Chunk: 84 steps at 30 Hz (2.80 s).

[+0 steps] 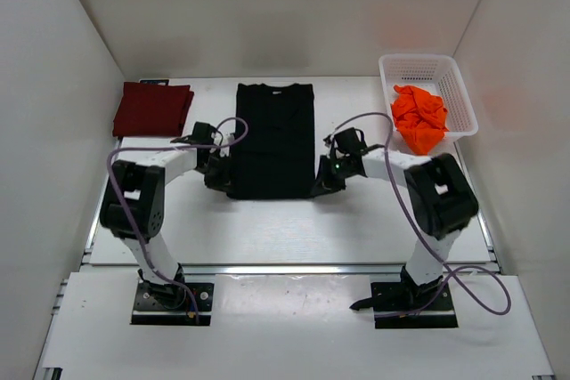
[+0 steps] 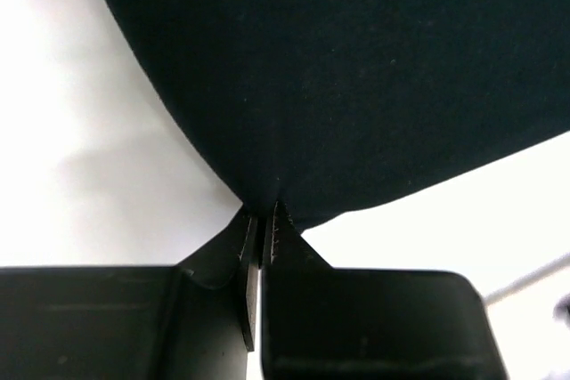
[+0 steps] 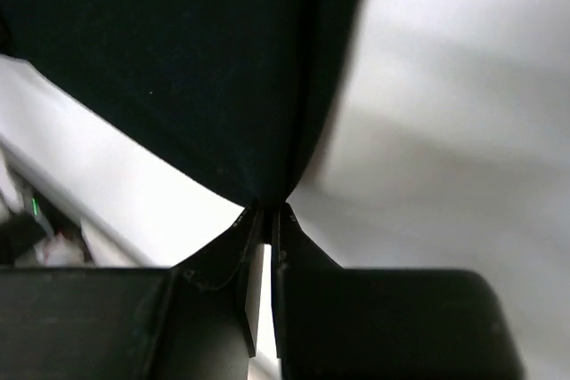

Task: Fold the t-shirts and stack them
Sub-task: Grab one side of the 2/3 rectangular tshirt with both arms

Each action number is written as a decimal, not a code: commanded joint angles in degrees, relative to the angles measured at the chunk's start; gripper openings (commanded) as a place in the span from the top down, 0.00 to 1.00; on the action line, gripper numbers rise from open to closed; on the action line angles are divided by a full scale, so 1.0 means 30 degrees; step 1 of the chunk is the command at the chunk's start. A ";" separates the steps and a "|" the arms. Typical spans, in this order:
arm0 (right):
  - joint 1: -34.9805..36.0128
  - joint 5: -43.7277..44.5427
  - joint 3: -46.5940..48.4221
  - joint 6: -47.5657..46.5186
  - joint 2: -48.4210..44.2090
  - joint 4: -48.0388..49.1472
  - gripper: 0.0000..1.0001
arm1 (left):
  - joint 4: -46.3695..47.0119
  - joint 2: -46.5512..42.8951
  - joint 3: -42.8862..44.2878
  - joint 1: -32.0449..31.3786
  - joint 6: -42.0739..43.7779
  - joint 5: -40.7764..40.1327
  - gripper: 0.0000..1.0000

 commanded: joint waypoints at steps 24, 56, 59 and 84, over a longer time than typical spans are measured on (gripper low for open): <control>0.0244 0.3542 -0.4613 -0.3253 -1.0763 -0.0860 0.54 | -0.0477 -0.9501 -0.3511 -0.0367 0.1921 -0.0098 0.27; 0.0213 0.0938 -0.0912 -0.1765 -0.1553 0.4449 0.77 | 0.1781 0.0238 0.0625 -0.0310 -0.1769 0.2037 0.65; 0.0009 0.0438 -0.0795 -0.1853 -0.1666 0.4334 0.99 | 0.1283 -0.0141 0.0802 -0.0018 -0.1800 0.2475 0.77; -0.1894 0.1521 -0.1150 -0.2934 -0.2902 0.3923 0.67 | 0.0725 -0.0467 0.3146 -0.0982 -0.0072 0.0312 0.80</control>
